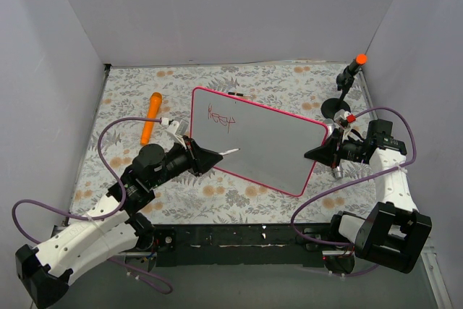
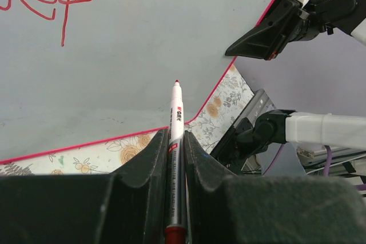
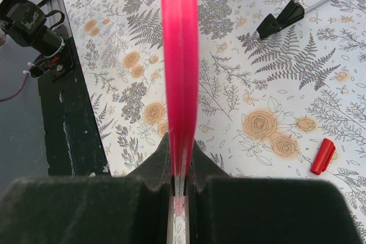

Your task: Write a sentence on the whiteboard

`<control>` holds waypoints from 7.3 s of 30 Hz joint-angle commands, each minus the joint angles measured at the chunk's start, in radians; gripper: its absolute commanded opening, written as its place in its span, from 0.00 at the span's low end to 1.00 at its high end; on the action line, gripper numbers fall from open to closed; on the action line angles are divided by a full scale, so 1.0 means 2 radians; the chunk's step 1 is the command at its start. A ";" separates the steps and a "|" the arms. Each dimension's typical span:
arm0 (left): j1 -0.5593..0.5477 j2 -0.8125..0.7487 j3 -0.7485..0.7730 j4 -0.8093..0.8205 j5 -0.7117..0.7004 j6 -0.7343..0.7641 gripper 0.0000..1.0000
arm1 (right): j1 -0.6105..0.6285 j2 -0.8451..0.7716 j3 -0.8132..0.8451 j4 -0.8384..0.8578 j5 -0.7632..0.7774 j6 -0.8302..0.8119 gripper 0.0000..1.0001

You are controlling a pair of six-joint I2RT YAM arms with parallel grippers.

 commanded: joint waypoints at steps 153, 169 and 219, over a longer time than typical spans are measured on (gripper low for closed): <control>0.000 0.155 0.010 0.197 -0.121 0.040 0.00 | 0.007 -0.015 0.001 0.020 0.048 -0.040 0.01; 0.002 0.145 -0.011 0.176 -0.104 0.033 0.00 | 0.007 -0.015 0.001 0.019 0.048 -0.041 0.01; 0.010 0.178 0.038 0.178 -0.059 0.049 0.00 | 0.007 -0.013 0.001 0.020 0.050 -0.042 0.01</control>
